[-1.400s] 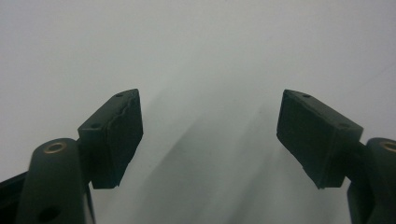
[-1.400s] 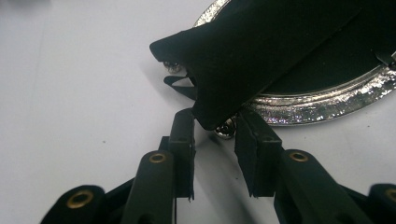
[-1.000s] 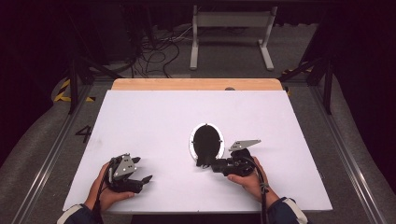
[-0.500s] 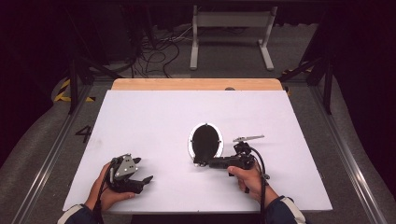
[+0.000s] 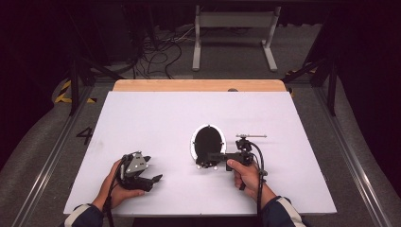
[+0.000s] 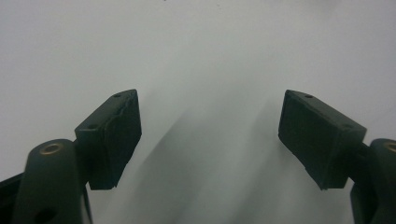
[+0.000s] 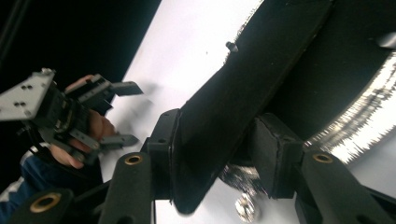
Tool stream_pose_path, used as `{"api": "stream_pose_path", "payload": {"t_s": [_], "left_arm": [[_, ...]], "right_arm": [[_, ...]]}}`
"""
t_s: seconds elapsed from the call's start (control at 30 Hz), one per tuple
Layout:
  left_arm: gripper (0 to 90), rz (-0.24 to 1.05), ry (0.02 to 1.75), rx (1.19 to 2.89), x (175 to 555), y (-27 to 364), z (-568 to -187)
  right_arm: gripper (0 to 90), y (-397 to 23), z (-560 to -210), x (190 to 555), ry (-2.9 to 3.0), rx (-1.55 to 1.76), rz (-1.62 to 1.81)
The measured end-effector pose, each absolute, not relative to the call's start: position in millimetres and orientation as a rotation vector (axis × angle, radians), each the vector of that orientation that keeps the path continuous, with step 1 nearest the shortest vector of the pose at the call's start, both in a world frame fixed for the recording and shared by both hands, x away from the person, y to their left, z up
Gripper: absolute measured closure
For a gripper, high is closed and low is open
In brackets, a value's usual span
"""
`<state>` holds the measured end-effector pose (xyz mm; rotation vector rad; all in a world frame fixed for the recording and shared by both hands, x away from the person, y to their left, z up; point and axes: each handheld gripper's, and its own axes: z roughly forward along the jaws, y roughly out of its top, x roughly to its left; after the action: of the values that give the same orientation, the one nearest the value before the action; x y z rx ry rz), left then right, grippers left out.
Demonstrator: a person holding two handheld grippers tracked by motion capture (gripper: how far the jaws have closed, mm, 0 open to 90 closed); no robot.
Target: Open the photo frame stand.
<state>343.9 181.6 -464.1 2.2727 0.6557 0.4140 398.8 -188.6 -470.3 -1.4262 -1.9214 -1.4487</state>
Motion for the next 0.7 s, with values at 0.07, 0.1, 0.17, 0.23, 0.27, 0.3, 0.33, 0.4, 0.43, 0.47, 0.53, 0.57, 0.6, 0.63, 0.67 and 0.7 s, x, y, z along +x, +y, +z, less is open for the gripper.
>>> {"api": "stream_pose_path", "payload": {"t_s": [0.07,0.1,0.17,0.23,0.27,0.3,0.33,0.4,0.43,0.47,0.53,0.57,0.6,0.63,0.67,0.7], "left_arm": [[22.3,0.413,0.648,2.277,348,177,-464],[22.4,0.413,0.641,2.281,352,173,-464],[22.7,0.408,0.637,2.276,359,168,-463],[23.0,0.392,0.637,2.261,367,162,-462],[23.0,0.363,0.638,2.253,373,158,-461],[22.9,0.342,0.635,2.244,377,155,-461],[22.8,0.314,0.638,2.229,380,153,-461],[21.8,0.245,0.654,2.200,389,149,-461],[21.7,0.226,0.662,2.183,393,147,-461],[21.7,0.217,0.668,2.173,397,145,-462],[21.7,0.190,0.692,2.155,405,141,-462],[21.5,0.179,0.698,2.146,410,138,-462],[21.3,0.193,0.692,2.144,413,137,-462],[21.6,0.187,0.696,2.143,415,134,-463],[21.5,0.160,0.700,2.147,417,131,-463],[21.0,0.169,0.688,2.150,420,129,-463]], "right_arm": [[53.8,-186,-471,401,-1.914,-1.426,-1.454],[53.9,-185,-471,402,-1.901,-1.428,-1.458],[55.1,-185,-473,405,-1.882,-1.427,-1.464],[56.2,-184,-473,406,-1.895,-1.424,-1.464],[56.8,-184,-473,406,-1.902,-1.422,-1.469],[57.9,-184,-473,405,-1.921,-1.414,-1.469],[58.7,-184,-473,405,-1.930,-1.407,-1.473],[60.5,-184,-473,405,-1.947,-1.391,-1.479],[61.1,-185,-472,405,-1.960,-1.381,-1.484],[61.6,-184,-471,404,-1.971,-1.375,-1.483],[62.8,-184,-469,403,-2.005,-1.344,-1.496],[64.1,-184,-468,403,-2.022,-1.328,-1.503],[65.1,-183,-467,402,-2.033,-1.309,-1.510],[65.6,-183,-466,401,-2.050,-1.297,-1.517],[66.2,-182,-465,401,-2.067,-1.281,-1.524],[66.9,-182,-465,400,-2.080,-1.268,-1.537]]}}
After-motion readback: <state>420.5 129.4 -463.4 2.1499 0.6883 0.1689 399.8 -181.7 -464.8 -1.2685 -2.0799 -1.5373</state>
